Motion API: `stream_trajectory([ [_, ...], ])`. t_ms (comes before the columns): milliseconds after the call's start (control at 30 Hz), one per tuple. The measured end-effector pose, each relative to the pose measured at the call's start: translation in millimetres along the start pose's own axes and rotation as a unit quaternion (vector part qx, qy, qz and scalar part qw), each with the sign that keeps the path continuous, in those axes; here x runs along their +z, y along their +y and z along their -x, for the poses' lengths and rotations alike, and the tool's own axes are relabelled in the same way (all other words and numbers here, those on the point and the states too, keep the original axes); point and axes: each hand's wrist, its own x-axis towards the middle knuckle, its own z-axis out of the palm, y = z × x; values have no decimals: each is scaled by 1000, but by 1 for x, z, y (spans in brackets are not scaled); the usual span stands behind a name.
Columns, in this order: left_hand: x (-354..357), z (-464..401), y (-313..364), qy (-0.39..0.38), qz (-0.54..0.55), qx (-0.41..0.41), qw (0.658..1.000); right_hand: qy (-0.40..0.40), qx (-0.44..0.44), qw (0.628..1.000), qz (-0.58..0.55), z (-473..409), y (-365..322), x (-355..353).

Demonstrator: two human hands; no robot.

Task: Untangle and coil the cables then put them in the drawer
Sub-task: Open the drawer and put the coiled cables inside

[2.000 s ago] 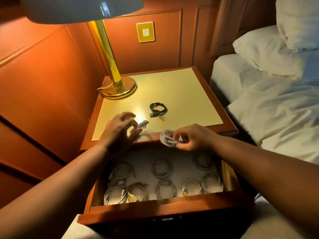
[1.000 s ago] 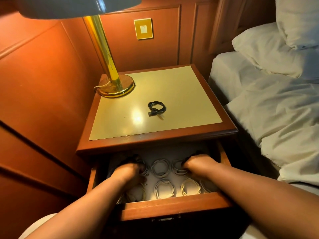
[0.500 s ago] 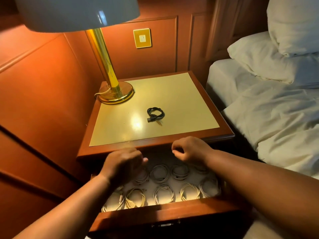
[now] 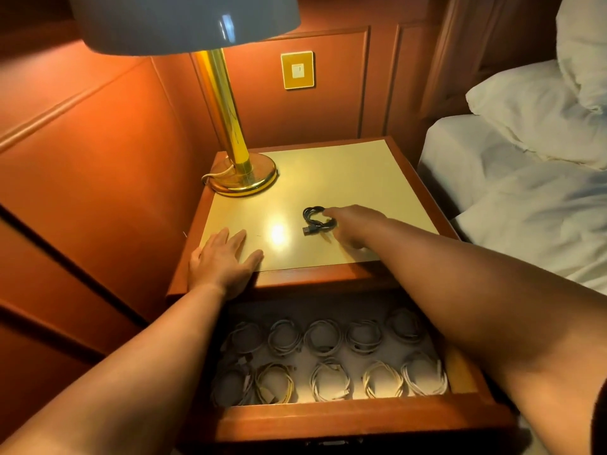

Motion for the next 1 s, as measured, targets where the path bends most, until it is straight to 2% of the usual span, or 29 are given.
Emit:
stream_trajectory([
  [200, 0, 1, 1, 16, 5, -8, 1000, 55, -51, 996, 53, 6, -4, 4],
  [300, -1, 1, 1, 21, 5, -7, 1000, 55, -117, 991, -17, 42, -16, 11],
  [400, -1, 2, 1, 22, 14, -8, 1000, -12, -226, 965, -131, 92, -25, 25],
  [467, -2, 2, 1, 24, 18, -10, 1000, -75, -242, 948, -195, 122, -21, 44],
  [567, -3, 4, 3, 29, 18, -10, 999, -163, -186, 946, -210, 143, -5, 81],
  [633, -4, 4, 4, 29, 20, -8, 999, -182, -143, 952, -201, 143, 7, 100],
  [800, -6, 5, 4, 29, 21, -8, 999, -97, -60, 982, -149, 114, 27, 125],
  [1000, -5, 5, 4, 32, 22, -5, 999, -114, 53, 985, -114, 65, 22, 149],
])
